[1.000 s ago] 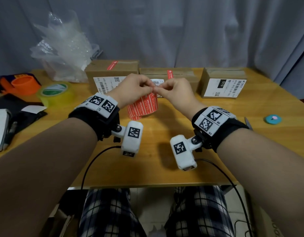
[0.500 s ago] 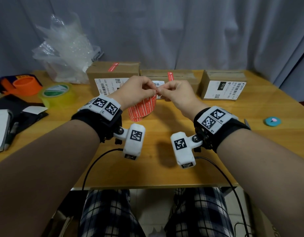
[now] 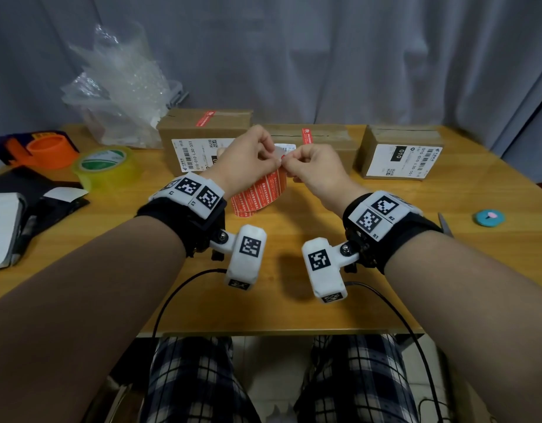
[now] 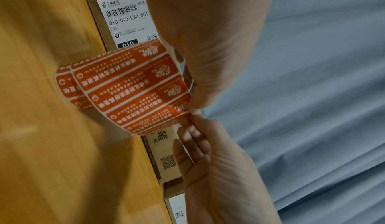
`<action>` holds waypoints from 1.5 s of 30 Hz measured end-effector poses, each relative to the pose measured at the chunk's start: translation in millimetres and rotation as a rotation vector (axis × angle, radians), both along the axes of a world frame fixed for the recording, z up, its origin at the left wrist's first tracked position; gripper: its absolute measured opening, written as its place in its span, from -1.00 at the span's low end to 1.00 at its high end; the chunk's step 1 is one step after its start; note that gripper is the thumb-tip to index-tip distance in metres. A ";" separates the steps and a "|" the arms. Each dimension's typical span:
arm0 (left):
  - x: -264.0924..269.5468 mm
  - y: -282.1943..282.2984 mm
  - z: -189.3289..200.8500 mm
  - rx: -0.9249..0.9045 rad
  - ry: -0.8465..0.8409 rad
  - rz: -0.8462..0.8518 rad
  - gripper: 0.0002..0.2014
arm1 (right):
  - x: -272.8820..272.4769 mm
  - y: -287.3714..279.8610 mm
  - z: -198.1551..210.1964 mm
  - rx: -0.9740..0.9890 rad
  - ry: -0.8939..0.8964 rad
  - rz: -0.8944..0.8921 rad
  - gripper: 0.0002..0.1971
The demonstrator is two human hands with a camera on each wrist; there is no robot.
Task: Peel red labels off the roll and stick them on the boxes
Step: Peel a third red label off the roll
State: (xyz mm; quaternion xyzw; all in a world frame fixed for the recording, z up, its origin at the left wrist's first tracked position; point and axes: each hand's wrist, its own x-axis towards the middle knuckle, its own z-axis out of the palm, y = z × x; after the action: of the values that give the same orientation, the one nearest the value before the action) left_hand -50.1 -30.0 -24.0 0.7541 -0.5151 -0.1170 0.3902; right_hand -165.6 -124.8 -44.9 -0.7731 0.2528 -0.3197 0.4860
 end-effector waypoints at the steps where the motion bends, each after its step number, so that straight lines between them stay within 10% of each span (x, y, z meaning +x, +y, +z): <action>1: -0.2 0.0 0.4 -0.009 -0.004 0.009 -0.79 | 0.7 0.9 0.1 0.002 0.001 -0.001 -0.81; 36: 20.2 5.9 -10.4 -0.093 0.003 0.308 -0.78 | -36.7 -11.4 0.1 0.395 -0.152 -0.341 -0.86; 45: 0.2 4.5 2.6 -0.042 -0.240 0.111 -0.80 | -40.8 -12.6 21.3 0.350 -0.168 -0.287 -0.87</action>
State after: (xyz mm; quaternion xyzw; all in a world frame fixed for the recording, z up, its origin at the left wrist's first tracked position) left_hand -49.9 -25.5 -21.4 0.7817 -0.5178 0.0065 0.3474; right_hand -206.4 -137.3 -23.6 -0.6040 0.3702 -0.4000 0.5816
